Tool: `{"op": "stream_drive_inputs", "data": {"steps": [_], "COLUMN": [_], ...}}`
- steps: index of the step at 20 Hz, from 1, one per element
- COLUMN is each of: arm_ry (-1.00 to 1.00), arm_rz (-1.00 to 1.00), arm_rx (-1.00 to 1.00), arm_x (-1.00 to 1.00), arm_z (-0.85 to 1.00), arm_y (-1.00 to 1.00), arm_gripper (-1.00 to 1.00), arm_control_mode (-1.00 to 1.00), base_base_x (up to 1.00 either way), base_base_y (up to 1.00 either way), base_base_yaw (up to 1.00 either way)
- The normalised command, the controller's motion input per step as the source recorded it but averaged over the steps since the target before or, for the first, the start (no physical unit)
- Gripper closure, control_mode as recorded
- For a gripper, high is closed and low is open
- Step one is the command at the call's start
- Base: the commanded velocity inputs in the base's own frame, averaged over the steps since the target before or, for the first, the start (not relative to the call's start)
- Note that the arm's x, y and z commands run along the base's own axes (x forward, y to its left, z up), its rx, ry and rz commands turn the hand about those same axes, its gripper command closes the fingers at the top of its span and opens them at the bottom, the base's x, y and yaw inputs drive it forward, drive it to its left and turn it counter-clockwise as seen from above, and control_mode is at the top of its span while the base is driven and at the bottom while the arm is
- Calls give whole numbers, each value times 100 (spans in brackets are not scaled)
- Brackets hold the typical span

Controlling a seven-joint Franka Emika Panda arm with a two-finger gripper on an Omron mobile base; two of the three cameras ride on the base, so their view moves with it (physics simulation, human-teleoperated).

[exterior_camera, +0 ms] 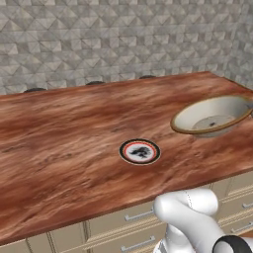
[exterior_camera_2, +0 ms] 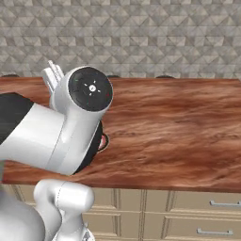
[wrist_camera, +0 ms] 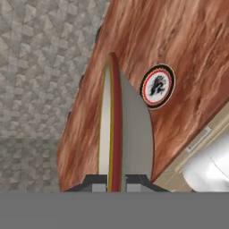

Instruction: Move the bowls from the cabinet to the plates on the dining table.

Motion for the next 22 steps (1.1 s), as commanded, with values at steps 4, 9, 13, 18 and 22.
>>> {"op": "stream_drive_inputs", "data": {"steps": [4, 9, 13, 18, 22], "arm_ry": [-2, -3, -10, -7, -2], "arm_rz": [5, 6, 8, 8, 7], "arm_rx": [5, 8, 10, 11, 12], "arm_x": [37, 41, 36, 33, 34], "arm_z": [-39, -40, -32, -35, -30], "arm_y": [3, 6, 7, 4, 1], "arm_gripper": [100, 100, 100, 100, 100], "arm_control_mode": [-100, -100, -100, -100, -100], "base_base_x": [0, 0, 0, 0, 0], "base_base_y": [0, 0, 0, 0, 0], "base_base_yaw": [0, 0, 0, 0, 0]}}
